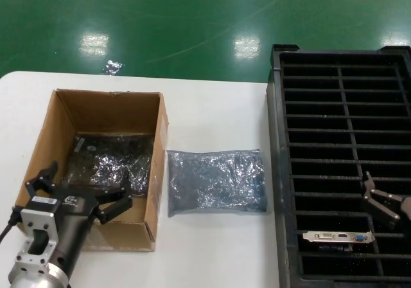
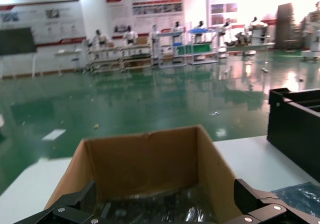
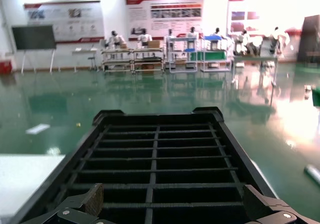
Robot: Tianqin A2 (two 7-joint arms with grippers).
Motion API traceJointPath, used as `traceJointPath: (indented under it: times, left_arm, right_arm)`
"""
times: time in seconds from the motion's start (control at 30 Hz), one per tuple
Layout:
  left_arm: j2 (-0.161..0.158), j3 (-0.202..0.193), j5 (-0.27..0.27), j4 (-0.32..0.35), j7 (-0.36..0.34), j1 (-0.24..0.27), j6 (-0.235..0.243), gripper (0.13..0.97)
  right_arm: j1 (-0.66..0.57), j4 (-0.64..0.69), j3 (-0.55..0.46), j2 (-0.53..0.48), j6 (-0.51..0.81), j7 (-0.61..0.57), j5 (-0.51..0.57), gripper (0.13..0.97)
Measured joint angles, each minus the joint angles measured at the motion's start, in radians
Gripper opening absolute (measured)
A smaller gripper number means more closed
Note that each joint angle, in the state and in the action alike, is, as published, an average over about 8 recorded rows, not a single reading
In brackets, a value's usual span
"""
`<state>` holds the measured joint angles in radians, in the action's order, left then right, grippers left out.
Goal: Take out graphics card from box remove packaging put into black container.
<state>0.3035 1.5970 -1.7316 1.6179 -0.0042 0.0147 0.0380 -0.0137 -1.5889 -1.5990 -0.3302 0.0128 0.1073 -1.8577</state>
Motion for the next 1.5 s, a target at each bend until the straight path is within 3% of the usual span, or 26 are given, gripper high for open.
traceJointPath:
  times: [0.2,1.5]
  left_arm:
    - [-0.002,0.001,-0.030,-0.008,0.002,-0.006,-0.017,0.966]
    - [-0.002,0.001,-0.031,-0.008,0.002,-0.007,-0.017,0.966]
  right_arm:
    - [0.006,-0.005,0.000,0.013,-0.006,-0.047,0.025,0.966]
    - [0.006,-0.005,0.000,0.014,-0.006,-0.049,0.026,0.966]
